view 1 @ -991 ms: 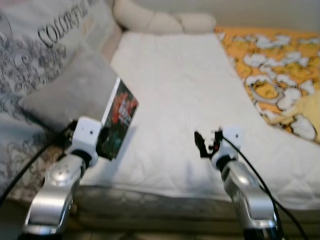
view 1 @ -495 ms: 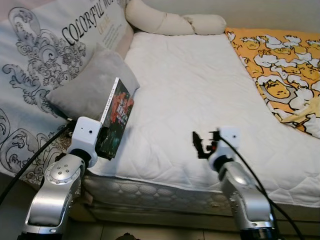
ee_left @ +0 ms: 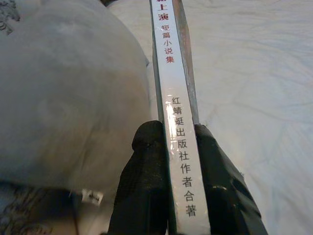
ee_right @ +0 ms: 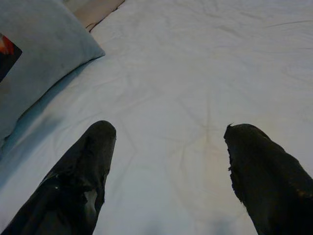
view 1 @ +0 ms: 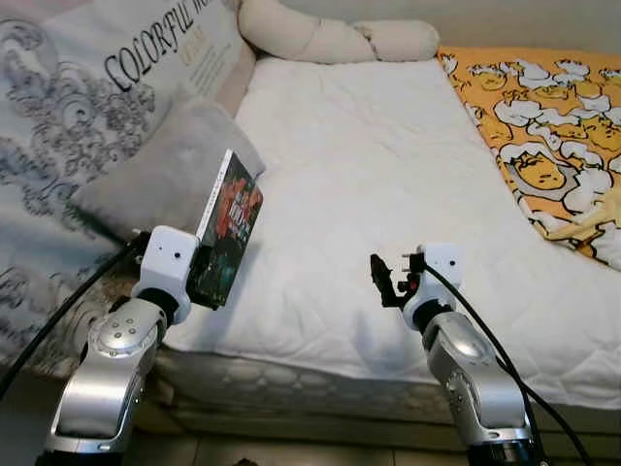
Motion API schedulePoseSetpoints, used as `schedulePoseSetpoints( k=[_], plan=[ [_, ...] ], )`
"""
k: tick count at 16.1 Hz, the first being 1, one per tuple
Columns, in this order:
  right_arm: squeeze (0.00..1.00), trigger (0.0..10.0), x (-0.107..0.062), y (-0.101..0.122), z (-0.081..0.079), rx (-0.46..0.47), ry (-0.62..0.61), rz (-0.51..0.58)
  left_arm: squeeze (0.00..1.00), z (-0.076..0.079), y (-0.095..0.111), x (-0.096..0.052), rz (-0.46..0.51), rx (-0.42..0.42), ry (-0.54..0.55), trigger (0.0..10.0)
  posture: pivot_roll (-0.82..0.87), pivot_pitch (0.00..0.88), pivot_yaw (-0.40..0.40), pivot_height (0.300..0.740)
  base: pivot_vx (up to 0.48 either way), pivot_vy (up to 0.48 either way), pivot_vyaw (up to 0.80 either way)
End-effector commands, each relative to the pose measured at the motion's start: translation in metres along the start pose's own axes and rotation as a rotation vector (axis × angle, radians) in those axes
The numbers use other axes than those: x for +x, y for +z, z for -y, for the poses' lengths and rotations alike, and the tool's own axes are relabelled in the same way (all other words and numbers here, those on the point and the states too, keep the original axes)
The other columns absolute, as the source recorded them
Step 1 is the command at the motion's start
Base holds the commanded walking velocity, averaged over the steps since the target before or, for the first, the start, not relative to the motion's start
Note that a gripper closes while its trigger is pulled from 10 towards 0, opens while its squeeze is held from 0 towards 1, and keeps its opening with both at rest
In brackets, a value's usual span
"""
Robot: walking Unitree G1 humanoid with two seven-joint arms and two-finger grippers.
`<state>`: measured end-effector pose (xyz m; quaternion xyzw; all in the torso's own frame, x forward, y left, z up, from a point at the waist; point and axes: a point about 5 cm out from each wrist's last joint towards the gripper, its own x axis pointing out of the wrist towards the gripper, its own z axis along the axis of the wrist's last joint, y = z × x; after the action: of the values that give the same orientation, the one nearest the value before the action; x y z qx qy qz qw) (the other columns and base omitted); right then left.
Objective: Clean up the room
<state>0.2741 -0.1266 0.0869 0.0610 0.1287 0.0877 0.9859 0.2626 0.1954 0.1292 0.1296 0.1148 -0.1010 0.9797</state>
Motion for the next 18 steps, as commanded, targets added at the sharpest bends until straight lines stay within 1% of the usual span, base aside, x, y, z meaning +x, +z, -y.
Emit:
schedulePoseSetpoints(
  k=[1, 3, 5, 9, 18],
  plan=[
    [0.0, 10.0, 0.0008, 0.0015, 0.0008, 0.011, -0.002, -0.001, 0.0, -0.0051, 0.0122, 0.0, 0.053, 0.015, 0.019, 10.0, 0.04, 0.0, 0.008, 0.74, 0.296, 0.0, 0.0],
    [0.0, 10.0, 0.0012, 0.0007, 0.0021, 0.014, -0.003, -0.008, 0.0, -0.0048, 0.0119, 0.0006, 0.051, 0.014, 0.022, 10.0, 0.04, 0.0, 0.008, 0.74, 0.296, 0.0, -0.64],
    [0.0, 10.0, 0.0011, 0.0016, 0.0022, -0.008, 0.001, -0.003, 0.0, -0.0048, 0.0119, 0.0009, 0.049, 0.015, 0.022, 10.0, 0.04, 0.0, 0.008, 0.74, 0.294, 0.0, 0.0],
    [0.0, 10.0, 0.0012, 0.0018, 0.002, -0.009, -0.001, -0.004, 0.0, -0.0043, 0.0112, 0.0013, 0.046, 0.019, 0.023, 10.0, 0.04, 0.0, 0.009, 0.74, 0.289, 0.0, 0.0],
    [0.0, 10.0, 0.0016, 0.0013, 0.0033, -0.015, -0.002, -0.007, 0.0, -0.0021, 0.0106, 0.0019, 0.049, 0.022, 0.024, 10.0, 0.04, 0.0, 0.007, 0.74, 0.0, 0.0, 0.0]
  ],
)
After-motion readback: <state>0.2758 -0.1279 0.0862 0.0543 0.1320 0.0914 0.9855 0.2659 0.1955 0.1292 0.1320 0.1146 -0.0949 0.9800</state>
